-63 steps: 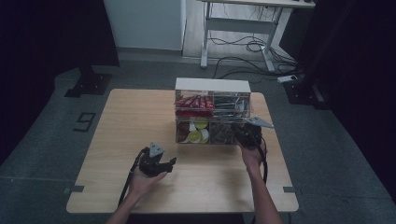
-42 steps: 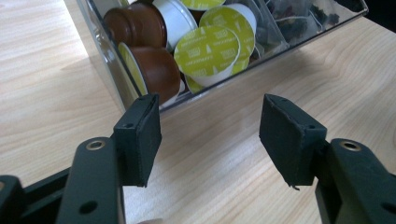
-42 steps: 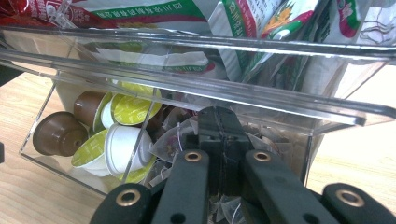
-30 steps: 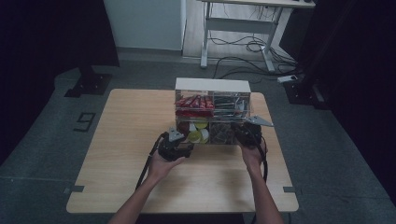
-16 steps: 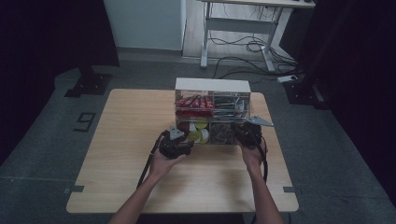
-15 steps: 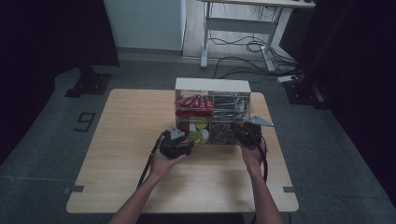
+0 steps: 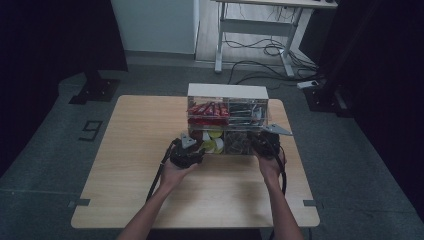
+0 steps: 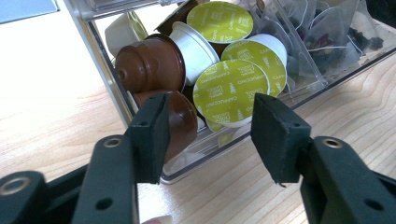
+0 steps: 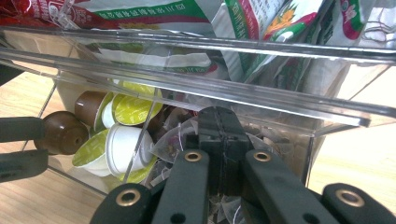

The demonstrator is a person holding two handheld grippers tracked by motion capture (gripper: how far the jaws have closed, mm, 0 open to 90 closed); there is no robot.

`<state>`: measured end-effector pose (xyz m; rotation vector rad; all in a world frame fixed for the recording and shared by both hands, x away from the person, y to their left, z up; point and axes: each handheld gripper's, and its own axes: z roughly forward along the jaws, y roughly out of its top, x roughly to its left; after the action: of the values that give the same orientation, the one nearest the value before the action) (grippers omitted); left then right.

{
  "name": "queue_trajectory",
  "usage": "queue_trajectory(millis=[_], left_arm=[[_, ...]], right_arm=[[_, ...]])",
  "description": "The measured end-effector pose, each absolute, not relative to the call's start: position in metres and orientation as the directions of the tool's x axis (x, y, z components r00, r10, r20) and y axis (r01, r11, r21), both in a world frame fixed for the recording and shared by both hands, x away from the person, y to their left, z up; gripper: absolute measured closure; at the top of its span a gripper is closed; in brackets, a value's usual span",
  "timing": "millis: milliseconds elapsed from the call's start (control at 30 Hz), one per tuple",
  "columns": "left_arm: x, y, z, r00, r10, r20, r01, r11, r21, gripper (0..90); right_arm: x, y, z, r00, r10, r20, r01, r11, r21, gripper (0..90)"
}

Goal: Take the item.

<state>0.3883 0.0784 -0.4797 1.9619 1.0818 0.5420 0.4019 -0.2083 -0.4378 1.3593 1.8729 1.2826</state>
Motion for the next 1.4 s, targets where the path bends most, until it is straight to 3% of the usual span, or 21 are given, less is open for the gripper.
queue_trajectory(millis=[500, 967, 1400], left_arm=[[0.396, 0.093, -0.479, 0.569, 0.818, -0.088, 0.512, -0.269, 0.816, 62.3], [0.392, 0.089, -0.486, 0.576, 0.815, -0.07, 0.5, -0.283, 0.819, 62.4], [0.385, 0.092, -0.479, 0.512, 0.859, -0.016, 0.458, -0.257, 0.851, 57.3]], right_arm=[[0.402, -0.207, -0.438, -0.382, 0.915, 0.131, 0.453, 0.062, 0.889, 89.2], [0.402, -0.207, -0.439, -0.386, 0.913, 0.135, 0.452, 0.059, 0.89, 89.2], [0.402, -0.207, -0.439, -0.385, 0.914, 0.132, 0.453, 0.062, 0.889, 89.2]])
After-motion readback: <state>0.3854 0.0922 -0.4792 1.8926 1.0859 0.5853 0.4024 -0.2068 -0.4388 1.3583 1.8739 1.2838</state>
